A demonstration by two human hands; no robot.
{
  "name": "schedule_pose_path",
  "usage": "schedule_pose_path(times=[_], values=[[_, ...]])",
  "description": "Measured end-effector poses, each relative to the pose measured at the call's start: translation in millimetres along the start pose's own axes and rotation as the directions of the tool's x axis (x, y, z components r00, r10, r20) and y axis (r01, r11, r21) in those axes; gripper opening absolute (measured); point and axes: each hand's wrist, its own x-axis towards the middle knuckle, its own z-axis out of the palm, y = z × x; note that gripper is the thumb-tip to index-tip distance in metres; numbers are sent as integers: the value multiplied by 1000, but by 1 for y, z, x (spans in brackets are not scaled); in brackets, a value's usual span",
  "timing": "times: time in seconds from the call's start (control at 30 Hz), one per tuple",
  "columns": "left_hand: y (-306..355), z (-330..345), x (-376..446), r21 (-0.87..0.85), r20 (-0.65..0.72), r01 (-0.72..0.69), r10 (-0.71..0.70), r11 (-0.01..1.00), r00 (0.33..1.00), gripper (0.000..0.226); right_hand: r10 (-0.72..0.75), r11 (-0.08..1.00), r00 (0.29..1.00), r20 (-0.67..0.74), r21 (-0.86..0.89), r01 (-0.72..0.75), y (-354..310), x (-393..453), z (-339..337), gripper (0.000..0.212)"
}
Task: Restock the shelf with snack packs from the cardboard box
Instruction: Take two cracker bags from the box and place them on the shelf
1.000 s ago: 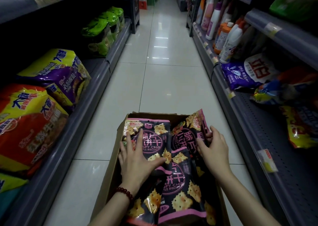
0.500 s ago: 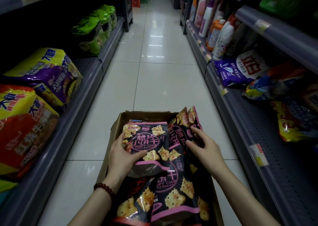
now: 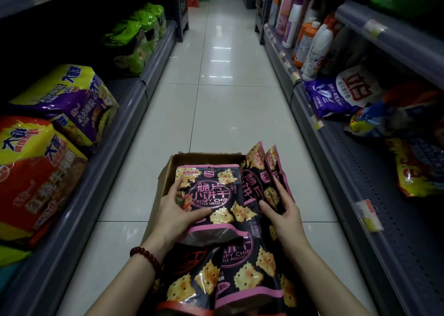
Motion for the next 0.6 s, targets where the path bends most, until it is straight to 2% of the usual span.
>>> schedule_pose_path(times=[0.17,0.3,0.43,0.6], values=[[6,-4,-6,-221,36,71,-64,973,997,107,-73,989,995,-63,-133,64,1,9,10,60],[8,-4,-6,-367,73,199,-185,909,980,67,-33,984,988,-148,-178,7,-2,15,15,48],[7,-6,1,-492,152,259,-211,831,966,84,-21,989,987,-161,-148,-4,-3,19,18,35],[5,-7,2,-521,189,264,-191,812,963,91,16,997,992,-123,-79,-26,-3,25,22,27]])
